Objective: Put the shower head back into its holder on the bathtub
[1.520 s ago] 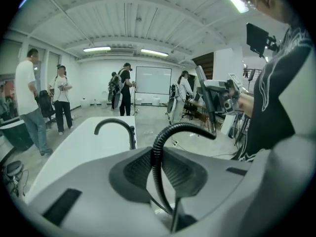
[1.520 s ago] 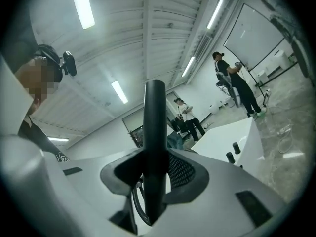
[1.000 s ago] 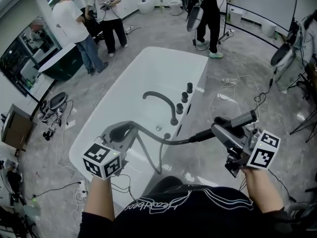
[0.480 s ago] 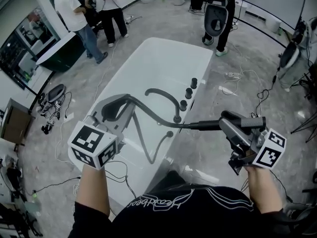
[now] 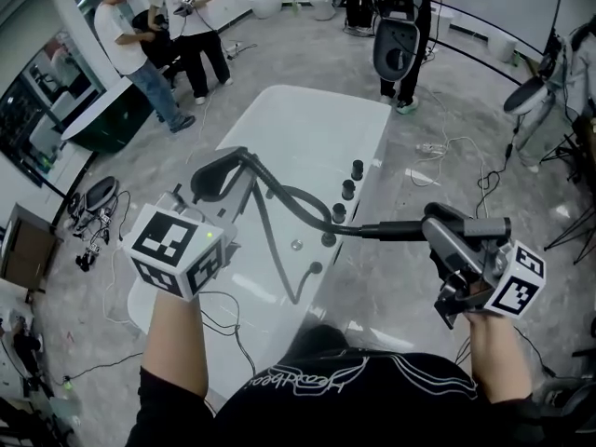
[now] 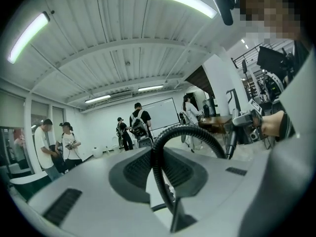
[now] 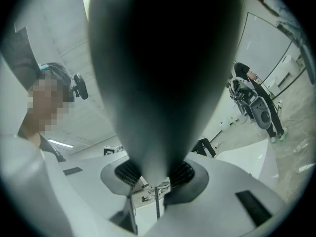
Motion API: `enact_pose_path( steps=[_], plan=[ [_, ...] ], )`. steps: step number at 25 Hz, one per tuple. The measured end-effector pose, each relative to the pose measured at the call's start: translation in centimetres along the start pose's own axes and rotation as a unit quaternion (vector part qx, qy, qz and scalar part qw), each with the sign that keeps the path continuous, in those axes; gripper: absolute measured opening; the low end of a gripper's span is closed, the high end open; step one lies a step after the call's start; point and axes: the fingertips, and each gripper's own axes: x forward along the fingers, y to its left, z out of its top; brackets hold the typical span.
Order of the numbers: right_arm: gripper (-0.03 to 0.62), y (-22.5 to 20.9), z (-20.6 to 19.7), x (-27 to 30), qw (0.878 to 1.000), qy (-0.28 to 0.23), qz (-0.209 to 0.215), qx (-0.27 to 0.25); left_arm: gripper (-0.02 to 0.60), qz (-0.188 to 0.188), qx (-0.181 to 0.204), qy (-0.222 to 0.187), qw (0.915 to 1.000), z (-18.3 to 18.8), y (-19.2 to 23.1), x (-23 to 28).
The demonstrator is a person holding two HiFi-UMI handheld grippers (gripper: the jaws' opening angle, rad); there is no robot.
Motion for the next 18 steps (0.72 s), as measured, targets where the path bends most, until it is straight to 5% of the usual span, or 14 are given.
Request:
enact_pose_path(
  steps=[7, 18],
  plan=[
    [0.13, -0.3, 1.8, -0.6, 1.0, -0.025, 0.008, 0.009, 0.063, 0.007, 0.029, -0.023, 0.9993, 3.1, 0.7, 1.5],
    [0.13, -2.4, 0.2, 2.0, 1.0, -0.004, 0.01, 0.014, 0.063, 0.02, 0.014, 0.004, 0.9997, -0.4, 2.9, 2.3]
  ],
)
